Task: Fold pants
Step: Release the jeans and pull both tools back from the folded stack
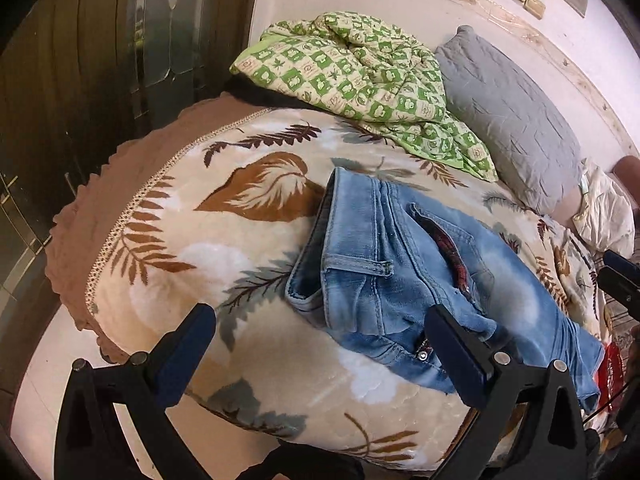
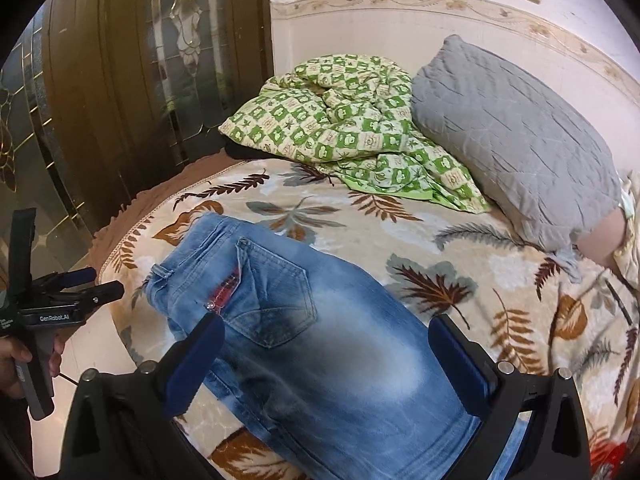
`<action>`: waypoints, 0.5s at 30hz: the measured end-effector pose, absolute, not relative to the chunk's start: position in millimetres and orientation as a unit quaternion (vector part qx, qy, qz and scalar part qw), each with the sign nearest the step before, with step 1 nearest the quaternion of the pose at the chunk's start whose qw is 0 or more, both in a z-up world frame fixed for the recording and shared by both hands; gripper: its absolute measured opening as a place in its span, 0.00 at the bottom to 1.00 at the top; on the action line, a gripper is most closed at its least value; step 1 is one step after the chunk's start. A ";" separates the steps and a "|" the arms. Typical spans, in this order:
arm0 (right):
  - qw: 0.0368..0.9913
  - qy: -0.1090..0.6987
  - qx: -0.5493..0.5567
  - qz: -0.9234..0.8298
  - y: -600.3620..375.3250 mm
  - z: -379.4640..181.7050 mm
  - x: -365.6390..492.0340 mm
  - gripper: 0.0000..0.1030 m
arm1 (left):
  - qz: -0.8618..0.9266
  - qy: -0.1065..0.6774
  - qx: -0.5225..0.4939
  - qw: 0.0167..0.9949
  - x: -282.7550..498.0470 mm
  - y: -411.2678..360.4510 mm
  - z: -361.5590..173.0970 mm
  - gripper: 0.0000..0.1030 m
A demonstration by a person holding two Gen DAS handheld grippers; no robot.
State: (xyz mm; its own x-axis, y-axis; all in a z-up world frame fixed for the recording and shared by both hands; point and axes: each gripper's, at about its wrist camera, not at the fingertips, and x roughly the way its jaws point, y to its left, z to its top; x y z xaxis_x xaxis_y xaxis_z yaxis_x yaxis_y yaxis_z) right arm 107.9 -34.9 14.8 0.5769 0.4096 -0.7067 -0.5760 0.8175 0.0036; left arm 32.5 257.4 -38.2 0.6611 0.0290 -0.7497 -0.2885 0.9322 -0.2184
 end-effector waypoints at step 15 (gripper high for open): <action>0.823 0.392 -0.133 0.389 35.2 43.1 170.1 1.00 | 0.009 0.383 -0.283 0.879 49.4 265.0 -78.8 1.00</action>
